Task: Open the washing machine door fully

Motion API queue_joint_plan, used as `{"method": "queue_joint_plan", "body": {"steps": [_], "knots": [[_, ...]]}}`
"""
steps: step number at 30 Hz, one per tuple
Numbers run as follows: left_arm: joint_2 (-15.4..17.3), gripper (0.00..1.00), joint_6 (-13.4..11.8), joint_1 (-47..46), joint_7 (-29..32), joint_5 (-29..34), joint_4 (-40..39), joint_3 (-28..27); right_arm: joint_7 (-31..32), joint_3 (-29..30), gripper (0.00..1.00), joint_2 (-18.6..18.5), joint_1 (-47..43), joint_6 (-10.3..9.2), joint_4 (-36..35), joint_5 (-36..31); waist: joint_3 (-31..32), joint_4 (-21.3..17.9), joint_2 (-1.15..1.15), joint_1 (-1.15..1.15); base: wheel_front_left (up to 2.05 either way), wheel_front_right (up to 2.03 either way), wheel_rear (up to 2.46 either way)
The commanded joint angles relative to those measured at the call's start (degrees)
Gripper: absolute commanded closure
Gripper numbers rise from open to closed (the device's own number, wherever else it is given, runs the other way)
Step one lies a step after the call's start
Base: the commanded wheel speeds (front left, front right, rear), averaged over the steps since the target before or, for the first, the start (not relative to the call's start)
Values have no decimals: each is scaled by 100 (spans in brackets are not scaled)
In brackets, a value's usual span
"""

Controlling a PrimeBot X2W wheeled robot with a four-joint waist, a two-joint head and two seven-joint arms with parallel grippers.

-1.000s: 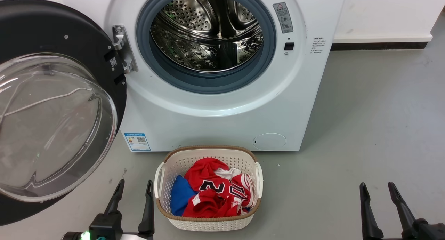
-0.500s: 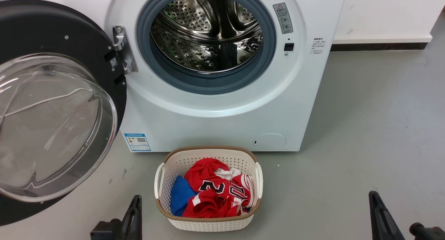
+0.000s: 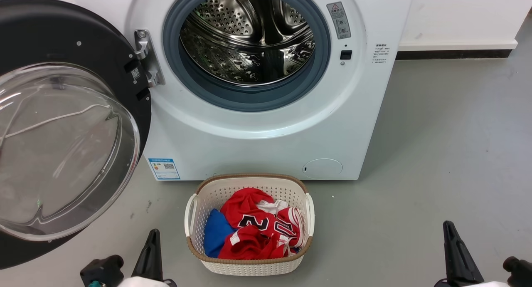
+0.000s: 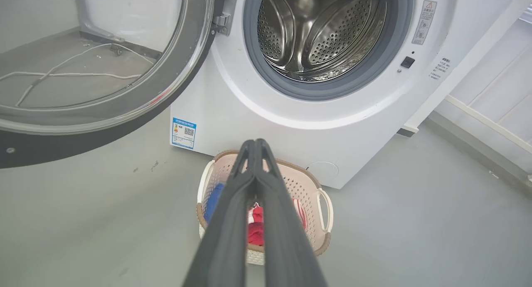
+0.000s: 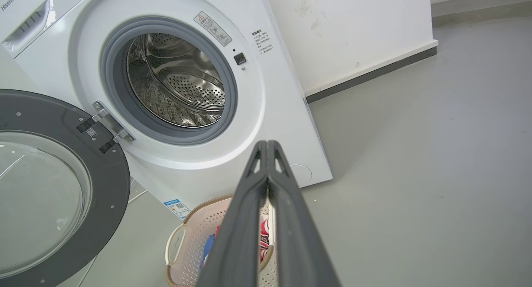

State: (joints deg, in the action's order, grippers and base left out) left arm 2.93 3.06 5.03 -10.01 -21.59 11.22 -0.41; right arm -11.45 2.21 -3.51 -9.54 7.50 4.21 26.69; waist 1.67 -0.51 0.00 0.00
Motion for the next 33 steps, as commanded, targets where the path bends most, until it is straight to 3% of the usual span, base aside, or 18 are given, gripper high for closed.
{"method": "queue_joint_plan", "body": {"steps": [1,33], "knots": [[2,100,27,-204,44,-254,-69,-38,32,-9,100,-62,169,0,-37,256,-2,1,0,0,0,0,0],[-1,100,209,-609,706,-3059,65,-279,628,7,100,-139,758,0,369,2993,-57,16,0,0,0,0,0]]}}
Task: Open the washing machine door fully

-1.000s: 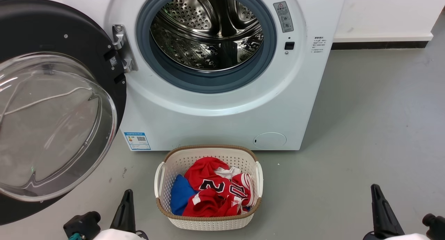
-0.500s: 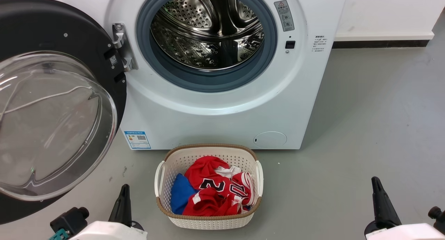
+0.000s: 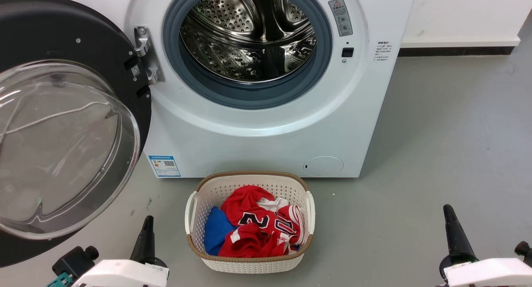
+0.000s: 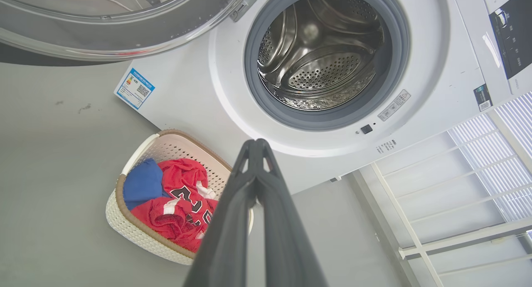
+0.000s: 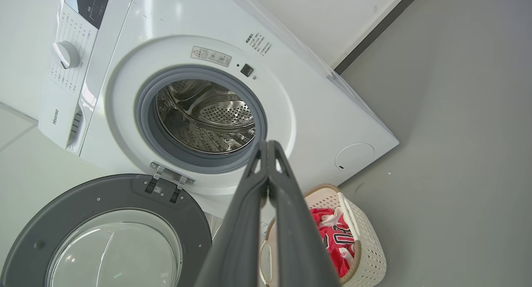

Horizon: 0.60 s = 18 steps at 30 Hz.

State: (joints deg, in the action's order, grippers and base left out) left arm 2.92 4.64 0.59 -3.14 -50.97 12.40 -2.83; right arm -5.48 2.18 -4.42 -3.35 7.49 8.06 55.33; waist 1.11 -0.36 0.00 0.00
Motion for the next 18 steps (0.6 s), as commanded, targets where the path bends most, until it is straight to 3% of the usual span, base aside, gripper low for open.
{"method": "queue_joint_plan", "body": {"steps": [1,18], "knots": [[0,100,53,-178,38,-196,-49,-44,48,12,100,-49,157,1,-6,203,-3,1,0,0,0,0,0],[-1,100,130,-346,329,-1409,18,-147,335,57,100,-53,417,1,173,1349,-33,9,0,0,0,0,0]]}}
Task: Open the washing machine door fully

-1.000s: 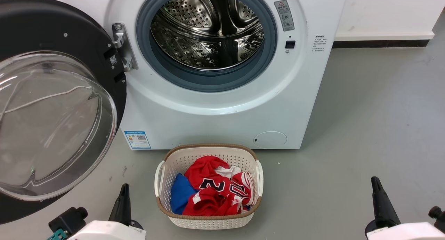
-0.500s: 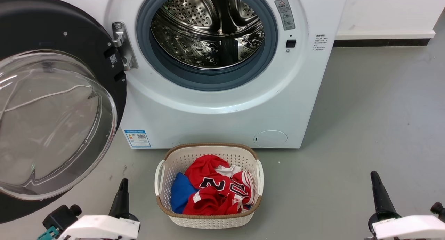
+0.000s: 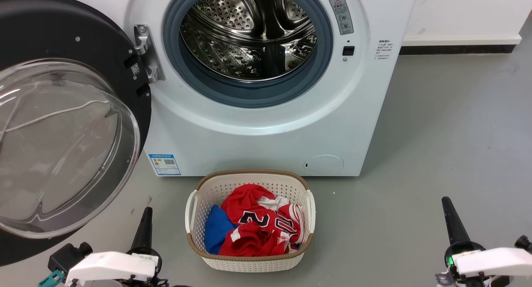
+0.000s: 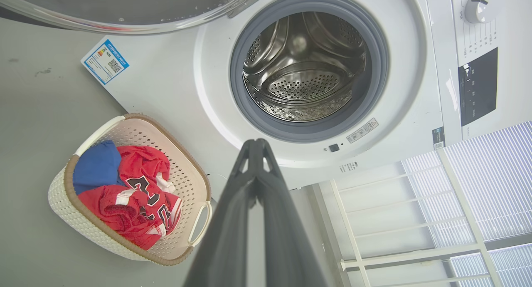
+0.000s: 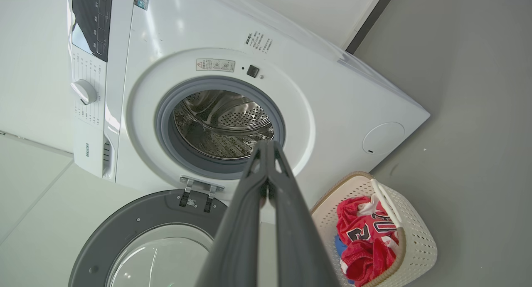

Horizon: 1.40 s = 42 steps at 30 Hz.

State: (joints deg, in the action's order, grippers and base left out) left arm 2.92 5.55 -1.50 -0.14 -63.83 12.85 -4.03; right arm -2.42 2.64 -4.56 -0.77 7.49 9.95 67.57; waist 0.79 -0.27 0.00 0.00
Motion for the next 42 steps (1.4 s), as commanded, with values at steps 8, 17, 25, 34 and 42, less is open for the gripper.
{"method": "queue_joint_plan", "body": {"steps": [8,17,25,34,42], "knots": [[-3,100,61,-198,131,-544,-5,-66,136,31,100,-36,255,1,44,519,-13,4,0,0,0,0,0],[-3,100,98,-272,249,-1049,24,-110,258,60,100,-30,356,1,124,991,-29,8,0,0,0,0,0],[-4,100,116,-317,350,-1467,49,-141,369,88,100,-21,439,0,192,1380,-42,12,0,0,0,0,0],[-5,100,155,-394,457,-1906,73,-177,490,116,100,-9,527,0,256,1793,-58,16,0,0,0,0,0],[-6,100,169,-429,549,-2274,93,-213,585,141,100,3,608,0,312,2126,-71,20,0,0,0,0,0]]}}
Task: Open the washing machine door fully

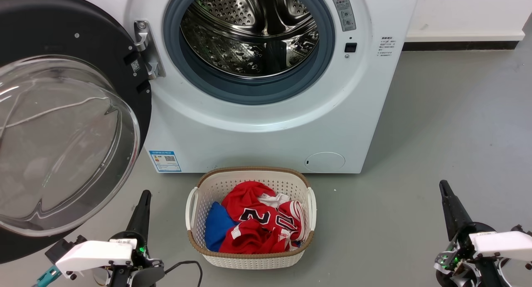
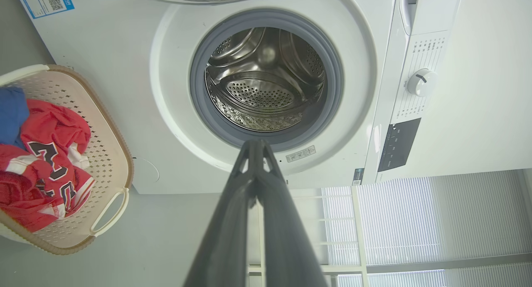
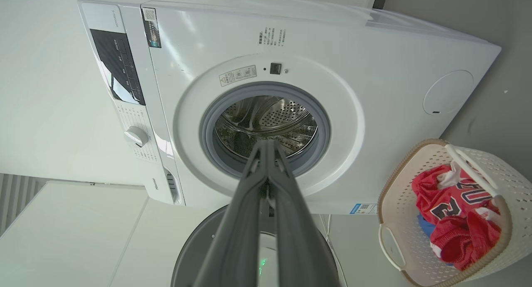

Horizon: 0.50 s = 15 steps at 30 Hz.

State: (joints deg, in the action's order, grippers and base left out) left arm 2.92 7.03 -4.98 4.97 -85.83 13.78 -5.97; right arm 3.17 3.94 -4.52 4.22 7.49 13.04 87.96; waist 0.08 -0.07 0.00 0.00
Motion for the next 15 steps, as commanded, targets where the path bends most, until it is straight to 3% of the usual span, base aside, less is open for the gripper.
{"method": "queue_joint_plan", "body": {"steps": [1,15], "knots": [[-6,100,25,-89,43,-117,2,-22,37,15,100,-1,112,0,13,127,-2,1,0,0,0,0,0],[-7,100,61,-153,183,-682,36,-75,189,59,100,22,225,0,107,637,-26,7,0,0,0,0,0]]}}
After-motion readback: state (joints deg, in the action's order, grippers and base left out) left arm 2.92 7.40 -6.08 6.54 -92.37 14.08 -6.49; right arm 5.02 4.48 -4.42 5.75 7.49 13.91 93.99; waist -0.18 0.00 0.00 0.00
